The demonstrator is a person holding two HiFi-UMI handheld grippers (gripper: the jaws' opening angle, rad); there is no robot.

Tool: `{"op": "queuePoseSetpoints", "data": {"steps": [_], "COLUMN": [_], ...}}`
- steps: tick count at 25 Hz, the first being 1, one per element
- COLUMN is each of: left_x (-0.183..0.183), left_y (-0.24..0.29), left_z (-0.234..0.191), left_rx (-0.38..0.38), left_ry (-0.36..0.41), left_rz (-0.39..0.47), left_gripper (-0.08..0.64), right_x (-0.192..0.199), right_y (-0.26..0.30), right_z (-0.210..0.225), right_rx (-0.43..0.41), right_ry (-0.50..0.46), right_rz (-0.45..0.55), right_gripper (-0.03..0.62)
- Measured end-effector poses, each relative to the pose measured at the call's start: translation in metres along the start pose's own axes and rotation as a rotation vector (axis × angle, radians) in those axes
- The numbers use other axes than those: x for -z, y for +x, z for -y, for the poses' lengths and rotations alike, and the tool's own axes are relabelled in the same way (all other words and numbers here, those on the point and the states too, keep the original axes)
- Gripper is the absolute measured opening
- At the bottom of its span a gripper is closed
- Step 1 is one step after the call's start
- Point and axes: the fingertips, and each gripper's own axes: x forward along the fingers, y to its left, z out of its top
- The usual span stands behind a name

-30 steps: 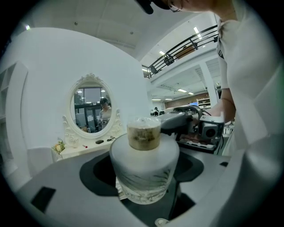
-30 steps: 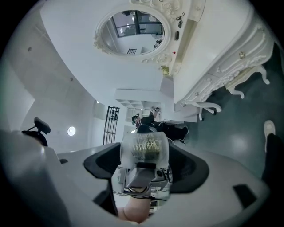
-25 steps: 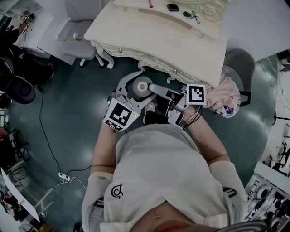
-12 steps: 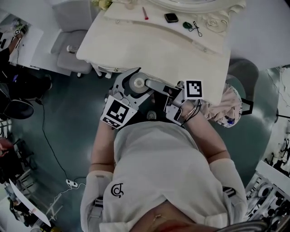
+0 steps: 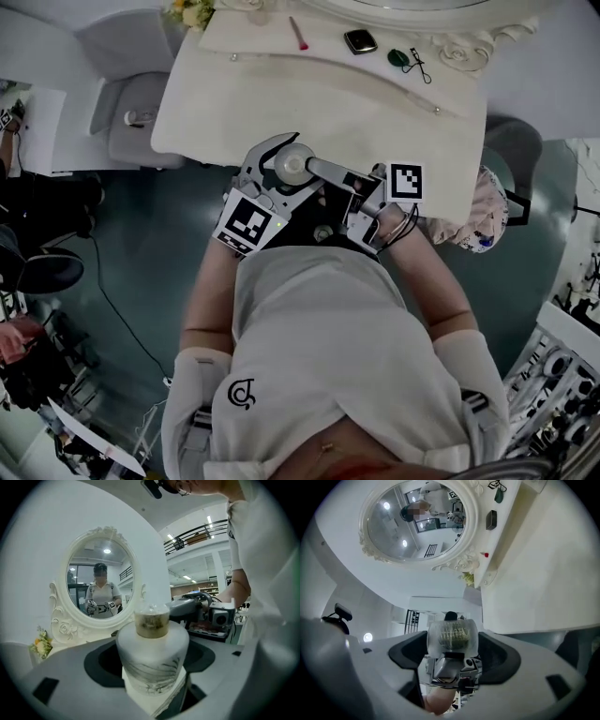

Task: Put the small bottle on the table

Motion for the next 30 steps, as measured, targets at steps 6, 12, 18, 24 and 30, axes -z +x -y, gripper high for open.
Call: {"op": "queuePoseSetpoints", "data": {"steps": [6,12,18,24,30], "left_x": [-0.053,-0.144,-0.112,-0.077,-0.040], "left_y": [-0.016,-0.052,-0.044,-0.038,-0.027], "left_z": [0.064,0.203,0.183,0.168,0.159], "left_rx": [0.102,0.140,0.182,0.210,0.221], "left_ry": [0.017,0.047,0.023,-0.015,-0.013], "left_rz": [-0.019,-0.042,-0.065,-0.094,-0.158], "left_gripper": [0.348,0.348,0.348,0.348,0.348], "right_x": [0.040,0.135,0.123,0.116,0.104], "right_y": [-0.049,-0.152,-0.135,-0.122,-0.119], "right_z": [-0.052,-0.147,-0.115,-0.081,-0.048], "right_rx": [0.002,-0.022,-0.006,0.036,0.122], "right_ry": [0.023,0.010,0.053,0.097,0.018], "right_rz": [0.087,0.135,0.209,0.227,0.230], "right_gripper": [0.344,0.344,0.344,0.344,0.344]}}
